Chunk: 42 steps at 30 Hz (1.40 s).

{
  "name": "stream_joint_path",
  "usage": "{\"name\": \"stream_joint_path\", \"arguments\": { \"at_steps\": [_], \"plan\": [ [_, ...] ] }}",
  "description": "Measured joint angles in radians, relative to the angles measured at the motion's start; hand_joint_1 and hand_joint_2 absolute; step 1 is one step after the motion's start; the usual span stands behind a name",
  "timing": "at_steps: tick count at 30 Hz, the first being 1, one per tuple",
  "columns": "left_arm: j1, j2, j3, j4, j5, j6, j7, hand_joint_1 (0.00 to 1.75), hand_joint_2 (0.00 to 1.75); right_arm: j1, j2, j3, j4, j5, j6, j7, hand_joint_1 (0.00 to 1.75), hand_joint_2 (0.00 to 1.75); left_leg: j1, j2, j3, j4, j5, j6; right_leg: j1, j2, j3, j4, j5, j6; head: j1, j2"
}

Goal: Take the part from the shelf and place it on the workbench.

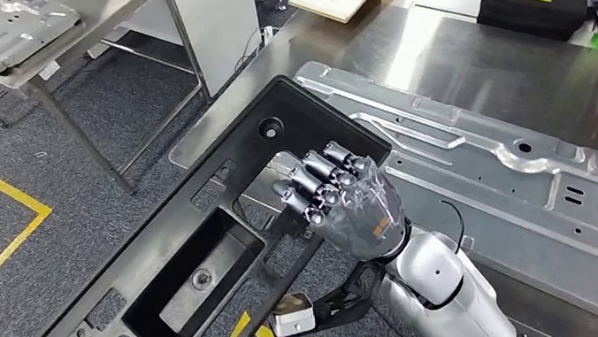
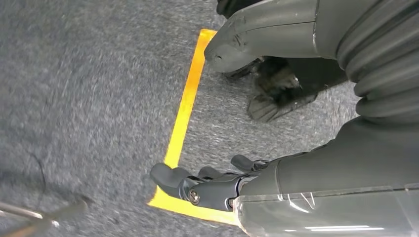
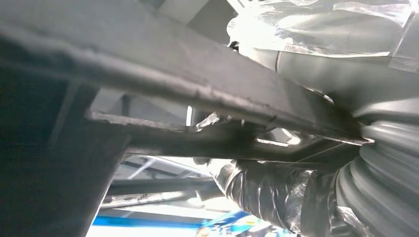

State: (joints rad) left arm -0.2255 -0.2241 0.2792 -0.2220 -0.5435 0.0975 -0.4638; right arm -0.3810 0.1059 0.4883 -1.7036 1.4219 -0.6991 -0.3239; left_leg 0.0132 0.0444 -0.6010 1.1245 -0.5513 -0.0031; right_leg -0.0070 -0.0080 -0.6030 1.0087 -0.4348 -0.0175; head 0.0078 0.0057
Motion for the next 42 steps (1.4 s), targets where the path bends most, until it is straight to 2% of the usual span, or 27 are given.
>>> {"name": "stream_joint_path", "arguments": {
  "at_steps": [2,3,4,6,7,9,11,12,14,16,18,19,20,21,23,24,25,27,29,31,33,34,35,37,38,40,42],
  "plan": [
    [0.006,0.001,0.000,0.000,0.000,0.000,0.000,0.00,1.75,0.000,0.000,0.000,0.001,0.001,0.000,0.000,1.75,1.75,0.001,-0.030,-0.063,0.131,-0.053,-0.004,0.000,0.025,-0.001,0.002,0.001,-0.003,0.000,0.000],
    [0.009,0.002,0.000,0.000,0.000,0.000,-0.001,0.00,1.75,0.001,0.000,0.000,0.002,0.001,0.000,0.000,1.75,1.75,0.001,-0.035,-0.085,0.169,-0.056,-0.005,0.000,0.040,-0.001,0.004,0.001,-0.004,0.000,0.000],
    [0.010,0.003,0.000,0.000,0.000,0.000,-0.001,0.00,1.75,0.002,0.000,0.000,0.002,0.001,0.000,0.000,1.75,1.75,0.001,-0.037,-0.089,0.168,-0.039,-0.005,0.000,0.054,-0.001,0.006,0.000,-0.003,0.000,0.000],
    [0.010,0.004,0.000,0.000,-0.001,0.000,-0.002,0.00,1.75,0.002,0.000,0.000,0.003,0.001,0.000,0.000,1.75,1.75,0.003,-0.054,-0.051,0.065,0.036,-0.003,-0.002,0.083,-0.002,0.015,-0.004,0.001,-0.001,0.000],
    [0.009,0.004,0.000,0.000,-0.001,0.000,-0.003,0.00,1.75,0.002,0.000,0.000,0.003,0.001,0.000,0.000,1.75,1.75,0.006,-0.079,-0.026,0.002,0.065,-0.001,-0.001,0.096,-0.004,0.021,-0.007,0.005,0.000,0.000],
    [0.009,0.005,0.000,0.000,-0.002,0.000,-0.004,0.00,1.75,0.002,0.002,0.000,0.003,0.001,0.000,-0.001,1.75,1.75,0.010,-0.117,0.004,-0.072,0.088,0.003,-0.002,0.120,-0.015,0.032,-0.009,0.015,0.000,0.000],
    [0.009,0.005,0.000,0.000,-0.002,0.000,-0.005,0.00,1.75,0.003,0.003,0.000,0.003,0.001,0.000,-0.001,1.75,1.75,0.009,-0.111,0.008,-0.081,0.086,0.012,-0.006,0.143,-0.025,0.032,-0.004,0.028,0.000,0.000],
    [0.008,0.004,0.000,0.000,-0.002,0.000,-0.005,0.00,1.75,0.004,0.003,0.000,0.003,0.001,0.000,-0.001,1.75,1.75,0.008,-0.100,0.008,-0.085,0.090,0.019,-0.006,0.138,-0.027,0.034,-0.004,0.034,0.000,0.000],
    [0.005,0.003,0.000,0.000,-0.003,0.000,-0.006,0.00,1.75,0.003,0.003,0.000,0.002,0.001,0.000,-0.001,1.75,1.75,0.010,-0.075,0.011,-0.093,0.096,0.033,-0.002,0.089,-0.047,0.075,-0.030,0.043,0.002,0.000],
    [0.005,0.003,0.001,0.000,-0.003,0.000,-0.007,0.00,1.75,0.002,0.003,0.000,0.002,0.000,0.000,-0.002,1.75,1.75,0.009,-0.048,0.011,-0.096,0.096,0.041,-0.001,0.030,-0.101,0.188,-0.090,0.049,0.003,0.000],
    [0.009,0.004,0.001,0.000,-0.003,0.000,-0.007,0.00,1.75,0.004,0.003,0.000,0.003,0.000,0.000,-0.006,1.75,1.75,0.006,-0.019,0.010,-0.096,0.095,0.043,-0.004,0.014,-0.153,0.293,-0.126,0.053,0.003,0.000],
    [0.009,0.004,0.001,0.000,-0.003,0.000,-0.007,0.00,1.75,0.004,0.003,0.000,0.004,0.000,0.000,-0.007,1.75,1.75,0.005,-0.005,0.010,-0.096,0.094,0.043,-0.005,0.011,-0.156,0.300,-0.119,0.052,0.003,0.000],
    [0.009,0.004,0.001,0.000,-0.003,0.000,-0.007,0.00,1.75,0.004,0.003,0.000,0.005,0.000,0.000,-0.008,1.75,1.75,0.005,0.008,0.011,-0.095,0.094,0.042,-0.006,0.007,-0.137,0.266,-0.095,0.050,0.003,0.000],
    [0.008,0.004,0.001,0.000,-0.003,0.000,-0.007,0.00,1.75,0.004,0.003,0.000,0.005,0.000,0.000,-0.008,1.75,1.75,0.004,0.019,0.012,-0.095,0.093,0.041,-0.004,-0.006,-0.100,0.200,-0.061,0.046,0.003,0.000],
    [0.006,0.004,0.001,0.000,-0.004,0.000,-0.007,0.00,1.75,0.002,0.003,0.000,0.005,-0.001,0.000,-0.008,1.75,1.75,-0.001,0.039,0.016,-0.095,0.089,0.036,0.008,-0.054,-0.029,0.068,-0.020,0.030,0.003,0.000],
    [0.005,0.004,0.001,0.000,-0.004,0.000,-0.007,0.00,1.75,0.000,0.004,0.000,0.005,-0.001,0.000,-0.008,1.75,1.75,-0.003,0.047,0.017,-0.095,0.088,0.032,0.015,-0.069,-0.012,0.033,-0.013,0.023,0.003,0.000],
    [0.005,0.003,0.001,0.000,-0.004,0.000,-0.007,0.00,1.75,0.000,0.004,0.000,0.005,-0.001,0.000,-0.008,1.75,1.75,-0.004,0.057,0.019,-0.096,0.087,0.028,0.020,-0.073,-0.009,0.021,-0.015,0.018,0.003,0.000],
    [0.004,0.003,0.001,0.000,-0.006,0.000,-0.007,0.00,1.75,0.000,0.005,0.000,0.005,-0.003,0.000,-0.009,1.75,1.75,-0.004,0.070,0.023,-0.097,0.083,0.017,0.017,-0.047,-0.010,0.016,-0.009,0.010,0.003,0.000],
    [0.002,0.004,0.001,0.000,-0.009,0.000,-0.009,0.00,1.75,-0.001,0.006,0.000,0.005,-0.004,0.000,-0.010,1.75,1.75,-0.002,0.036,0.015,-0.066,0.055,0.007,0.007,-0.023,-0.006,0.006,0.000,-0.001,0.003,0.000],
    [0.003,0.005,0.001,0.000,-0.011,0.000,-0.010,0.00,1.75,-0.002,0.010,0.000,0.006,-0.006,0.000,-0.012,1.75,1.75,0.000,-0.016,-0.028,0.037,-0.005,0.002,0.003,0.001,-0.004,0.002,0.004,-0.009,0.002,0.000],
    [0.008,0.008,0.001,0.000,-0.011,0.001,-0.010,0.00,1.75,0.001,0.013,0.000,0.007,-0.006,0.000,-0.016,1.75,1.75,0.000,-0.033,-0.081,0.149,-0.046,0.000,0.003,0.029,-0.006,0.005,0.005,-0.011,0.002,0.000],
    [0.010,0.009,0.001,0.000,-0.012,0.001,-0.010,0.00,1.75,0.002,0.013,0.000,0.008,-0.006,0.000,-0.018,1.75,1.75,0.000,-0.035,-0.091,0.167,-0.040,-0.001,0.004,0.042,-0.007,0.008,0.004,-0.011,0.002,0.000],
    [0.010,0.009,0.001,0.000,-0.012,0.002,-0.010,0.00,1.75,0.003,0.013,0.000,0.008,-0.004,0.000,-0.019,1.75,1.75,0.000,-0.036,-0.084,0.145,-0.015,0.000,0.004,0.053,-0.007,0.012,0.002,-0.010,0.002,0.000],
    [0.008,0.010,0.001,0.000,-0.012,0.003,-0.010,0.00,1.75,0.004,0.014,0.000,0.008,0.000,0.000,-0.019,1.75,1.75,0.001,-0.041,-0.036,0.029,0.054,0.004,0.003,0.069,-0.008,0.023,-0.005,-0.006,0.002,0.000],
    [0.006,0.010,0.001,0.000,-0.013,0.004,-0.010,0.00,1.75,0.004,0.015,0.000,0.008,0.003,0.000,-0.017,1.75,1.75,0.000,-0.045,-0.013,-0.026,0.076,0.007,0.005,0.075,-0.011,0.030,-0.009,-0.002,0.002,0.000],
    [0.004,0.010,0.001,0.000,-0.013,0.005,-0.009,0.00,1.75,0.005,0.016,-0.001,0.008,0.007,0.000,-0.008,1.75,1.75,-0.002,-0.054,0.005,-0.074,0.085,0.014,0.006,0.081,-0.017,0.037,-0.011,0.008,0.002,0.000],
    [0.003,0.009,0.001,0.000,-0.014,0.005,-0.009,0.00,1.75,0.006,0.016,-0.003,0.009,0.010,0.000,0.005,1.75,1.75,-0.002,-0.054,0.004,-0.080,0.089,0.023,0.005,0.081,-0.021,0.036,-0.010,0.018,0.002,0.000]
  ]
}}
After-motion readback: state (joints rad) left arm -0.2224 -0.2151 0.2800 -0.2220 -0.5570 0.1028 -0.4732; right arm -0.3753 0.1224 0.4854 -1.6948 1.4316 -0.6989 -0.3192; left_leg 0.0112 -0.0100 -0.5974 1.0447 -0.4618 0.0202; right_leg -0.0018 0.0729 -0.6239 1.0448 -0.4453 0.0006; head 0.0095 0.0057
